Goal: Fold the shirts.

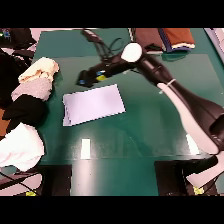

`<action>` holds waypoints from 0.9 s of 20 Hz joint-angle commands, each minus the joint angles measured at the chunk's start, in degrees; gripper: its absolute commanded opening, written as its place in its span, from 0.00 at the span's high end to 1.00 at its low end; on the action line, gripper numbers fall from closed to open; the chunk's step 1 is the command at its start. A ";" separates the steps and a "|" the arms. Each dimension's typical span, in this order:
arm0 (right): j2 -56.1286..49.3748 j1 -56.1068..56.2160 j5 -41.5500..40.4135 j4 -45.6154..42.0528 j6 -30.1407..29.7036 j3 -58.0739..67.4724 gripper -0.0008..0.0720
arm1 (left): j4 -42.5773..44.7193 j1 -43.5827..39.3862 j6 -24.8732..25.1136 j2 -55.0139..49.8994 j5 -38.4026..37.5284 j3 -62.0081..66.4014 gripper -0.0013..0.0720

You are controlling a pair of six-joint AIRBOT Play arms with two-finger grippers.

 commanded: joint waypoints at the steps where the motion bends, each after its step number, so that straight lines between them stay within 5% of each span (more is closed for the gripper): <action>1: 6.25 -10.16 1.01 -2.93 0.72 -14.47 0.47 | 0.17 -2.97 0.55 0.72 0.28 0.00 0.95; 2: 7.06 -14.36 2.43 -2.91 0.70 -18.47 0.43 | 0.17 -4.24 0.57 0.72 0.94 0.00 0.95; 4: 6.58 -21.33 4.26 -2.21 0.70 -24.00 0.18 | 0.15 -6.19 0.66 0.72 1.92 0.00 0.95; 8: 0.46 -26.32 4.48 3.78 0.59 -27.36 0.19 | -0.39 -7.91 1.18 0.70 2.89 0.00 0.95; 16: -16.04 -14.67 4.74 11.82 0.61 -13.18 0.22 | -0.63 -7.91 1.57 0.70 2.60 0.00 0.95; 18: -19.37 -11.74 4.79 12.24 0.55 -8.76 0.46 | -0.68 -7.91 1.57 0.72 1.99 0.00 0.95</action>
